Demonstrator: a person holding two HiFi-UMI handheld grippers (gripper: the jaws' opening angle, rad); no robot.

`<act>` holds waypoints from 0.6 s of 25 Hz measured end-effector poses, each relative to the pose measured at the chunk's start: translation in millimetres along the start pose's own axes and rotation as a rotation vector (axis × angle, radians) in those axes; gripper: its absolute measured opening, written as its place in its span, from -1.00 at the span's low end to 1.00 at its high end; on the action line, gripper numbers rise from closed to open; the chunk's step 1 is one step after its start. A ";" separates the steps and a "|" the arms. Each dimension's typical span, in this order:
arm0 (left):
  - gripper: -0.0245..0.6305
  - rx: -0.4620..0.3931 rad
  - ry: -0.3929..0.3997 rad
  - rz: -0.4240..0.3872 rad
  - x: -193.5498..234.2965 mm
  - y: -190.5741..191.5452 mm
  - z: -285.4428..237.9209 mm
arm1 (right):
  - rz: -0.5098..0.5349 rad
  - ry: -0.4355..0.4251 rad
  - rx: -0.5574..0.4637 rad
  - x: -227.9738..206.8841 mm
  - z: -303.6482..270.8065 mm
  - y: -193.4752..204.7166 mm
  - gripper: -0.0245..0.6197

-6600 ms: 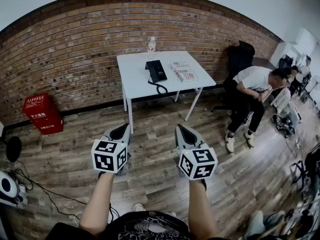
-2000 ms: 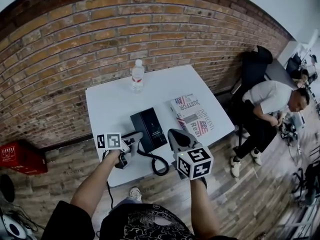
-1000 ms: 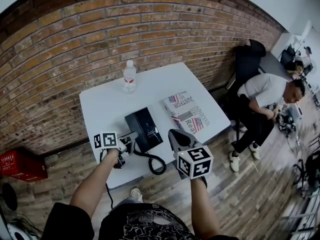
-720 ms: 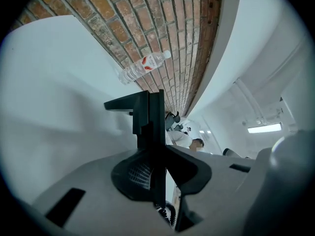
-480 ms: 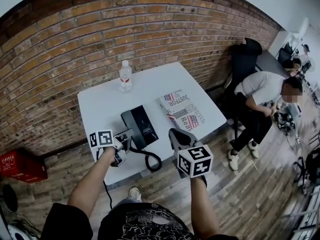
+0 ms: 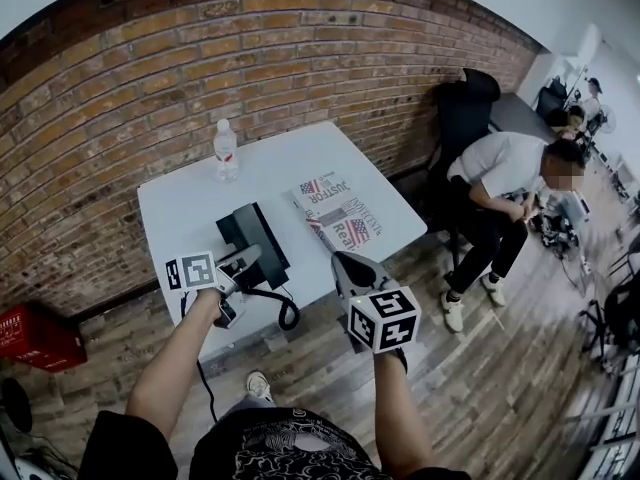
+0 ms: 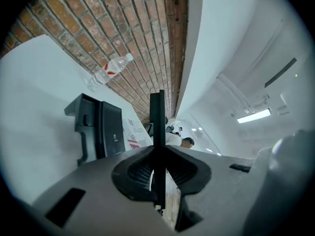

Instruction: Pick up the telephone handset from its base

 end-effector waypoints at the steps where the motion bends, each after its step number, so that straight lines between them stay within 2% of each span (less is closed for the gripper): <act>1: -0.70 -0.003 0.015 -0.005 -10.2 1.8 -3.2 | 0.002 0.008 -0.005 -3.3 6.7 -2.4 -0.92; 8: -0.70 0.010 0.134 -0.054 -86.0 23.0 -23.6 | 0.010 0.064 -0.045 -26.4 55.4 -15.8 -0.92; 15: -0.70 0.045 0.203 -0.148 -147.7 56.7 -41.6 | 0.012 0.134 -0.075 -55.4 108.1 -23.2 -0.92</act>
Point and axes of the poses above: the fingertips, and each gripper's own axes: z backward along the fingers, x to its left, y out of its underside, the point moved 1 cm from there along z, backward along the fingers, and after that the axes turned 12 degrees about -x, right-handed, at the moved point
